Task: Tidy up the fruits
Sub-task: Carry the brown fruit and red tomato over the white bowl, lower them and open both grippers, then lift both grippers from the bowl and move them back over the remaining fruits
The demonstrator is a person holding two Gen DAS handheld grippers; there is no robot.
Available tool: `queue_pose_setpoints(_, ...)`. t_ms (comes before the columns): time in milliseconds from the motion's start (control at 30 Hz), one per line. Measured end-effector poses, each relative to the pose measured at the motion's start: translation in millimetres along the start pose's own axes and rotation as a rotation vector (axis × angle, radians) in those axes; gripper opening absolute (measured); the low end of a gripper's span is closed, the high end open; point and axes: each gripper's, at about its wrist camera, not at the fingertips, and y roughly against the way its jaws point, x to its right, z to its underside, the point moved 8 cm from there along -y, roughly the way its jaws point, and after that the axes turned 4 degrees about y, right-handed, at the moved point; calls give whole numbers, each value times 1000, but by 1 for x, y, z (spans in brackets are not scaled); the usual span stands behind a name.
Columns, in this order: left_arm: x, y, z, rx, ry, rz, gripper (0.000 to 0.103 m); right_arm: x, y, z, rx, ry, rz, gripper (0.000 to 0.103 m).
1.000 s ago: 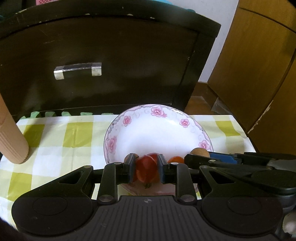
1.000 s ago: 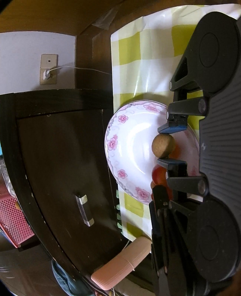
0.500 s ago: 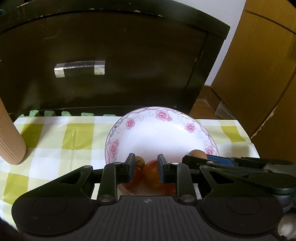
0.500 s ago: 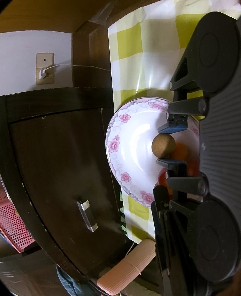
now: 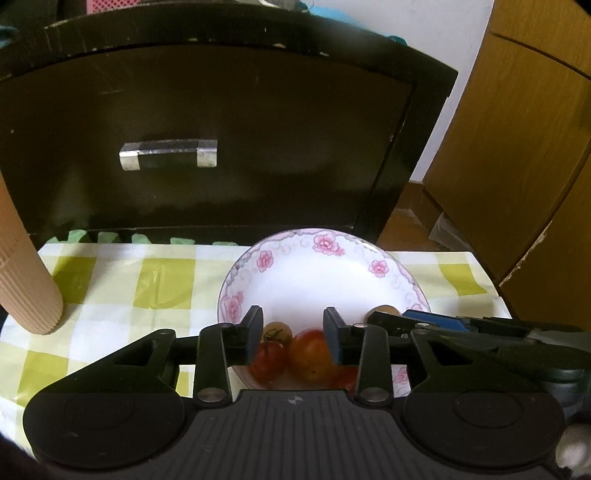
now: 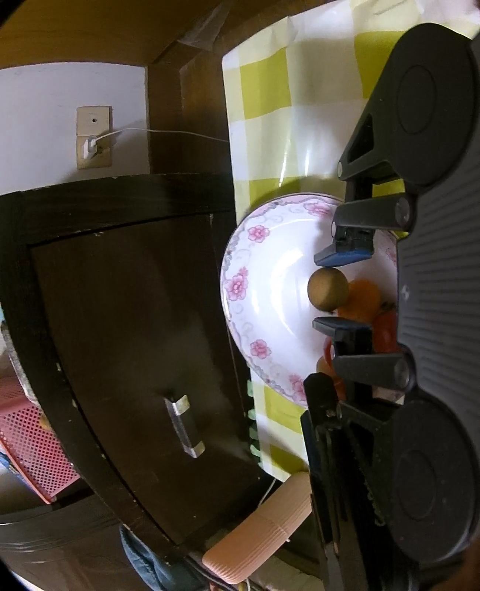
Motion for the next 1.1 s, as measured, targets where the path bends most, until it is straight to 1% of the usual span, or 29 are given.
queue_pose_setpoints(167,1,10,-3,16,-1,3,53,1,9,-5,24,-12,4,31)
queue_pose_setpoints(333,3,23,-3,32,-12,-5,55,-4,22,-9,41,-12,2,31)
queue_pose_setpoints(533,1,43,0,45,1,1,59,-15,39,-9,55,0,-6,31)
queue_pose_setpoints(600,0,50,2,48,10,1,61,-19,44,-6,53,3,-11,31)
queue_pose_setpoints(1100,-4,89,30,41,8,-5,62,-46,75,24,17,41,-22,31)
